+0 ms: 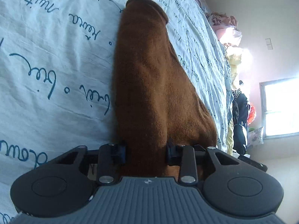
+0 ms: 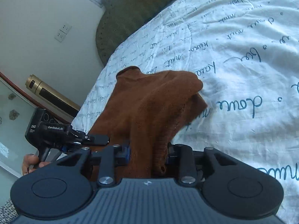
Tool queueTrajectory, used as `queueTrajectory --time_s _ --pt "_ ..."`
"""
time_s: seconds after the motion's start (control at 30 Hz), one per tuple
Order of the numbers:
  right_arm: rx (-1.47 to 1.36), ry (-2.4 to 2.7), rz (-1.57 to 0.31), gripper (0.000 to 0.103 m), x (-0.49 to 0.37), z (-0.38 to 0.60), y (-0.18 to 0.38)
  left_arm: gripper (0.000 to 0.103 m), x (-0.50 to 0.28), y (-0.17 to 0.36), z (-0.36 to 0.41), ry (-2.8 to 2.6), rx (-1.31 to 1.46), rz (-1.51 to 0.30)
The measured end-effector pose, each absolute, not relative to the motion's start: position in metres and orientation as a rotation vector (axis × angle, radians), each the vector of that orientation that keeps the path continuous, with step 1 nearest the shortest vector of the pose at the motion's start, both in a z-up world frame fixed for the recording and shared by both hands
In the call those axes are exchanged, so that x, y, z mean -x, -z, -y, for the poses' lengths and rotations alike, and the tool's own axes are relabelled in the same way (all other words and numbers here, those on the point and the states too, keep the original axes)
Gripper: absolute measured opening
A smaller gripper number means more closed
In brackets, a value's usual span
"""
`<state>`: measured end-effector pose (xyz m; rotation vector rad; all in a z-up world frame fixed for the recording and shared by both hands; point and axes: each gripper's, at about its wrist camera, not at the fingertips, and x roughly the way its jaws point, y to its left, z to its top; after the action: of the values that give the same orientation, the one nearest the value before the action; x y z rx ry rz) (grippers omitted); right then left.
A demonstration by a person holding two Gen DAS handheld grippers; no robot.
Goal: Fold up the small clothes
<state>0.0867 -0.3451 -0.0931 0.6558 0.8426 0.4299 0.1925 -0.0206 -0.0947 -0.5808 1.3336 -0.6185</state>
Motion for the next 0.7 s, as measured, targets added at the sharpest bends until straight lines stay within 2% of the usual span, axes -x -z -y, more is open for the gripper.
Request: queueTrajectory --time_s 0.1,0.27,0.4,0.5,0.53,0.57,0.6,0.63,0.67,0.7 --pt "-0.595 -0.404 -0.812 0.028 -0.081 0.331 0.076 0.029 -0.18 0.069 0.032 0.614 0.377 -1.225" --pt "-0.515 -0.418 -0.736 0.027 -0.079 0.303 0.034 0.028 -0.162 0.02 0.045 0.579 0.124 -1.035" --pt "-0.518 -0.427 -0.7 0.027 -0.088 0.288 0.018 0.029 -0.168 -0.008 0.029 0.55 0.09 -0.966" --pt "-0.501 -0.389 -0.722 0.029 -0.11 0.279 0.032 0.034 -0.187 0.01 0.014 0.534 0.121 -1.006" --pt "-0.482 -0.365 -0.742 0.034 -0.119 0.275 0.042 0.042 -0.193 0.023 0.01 0.527 0.13 -1.054" --pt "-0.495 -0.348 -0.8 0.047 -0.13 0.274 0.058 0.048 -0.197 0.037 0.004 0.483 0.129 -1.111" --pt "-0.501 -0.32 -0.849 0.061 -0.133 0.274 0.069 0.057 -0.197 0.047 -0.003 0.45 0.138 -1.132" --pt "-0.477 -0.289 -0.853 0.083 -0.128 0.272 0.073 0.062 -0.191 0.05 -0.013 0.464 0.177 -1.116" --pt "-0.464 -0.304 -0.838 0.089 -0.117 0.271 0.072 0.068 -0.182 0.052 -0.028 0.499 0.234 -1.112" --pt "-0.463 -0.334 -0.834 0.089 -0.108 0.272 0.071 0.082 -0.173 0.052 -0.038 0.521 0.271 -1.124"
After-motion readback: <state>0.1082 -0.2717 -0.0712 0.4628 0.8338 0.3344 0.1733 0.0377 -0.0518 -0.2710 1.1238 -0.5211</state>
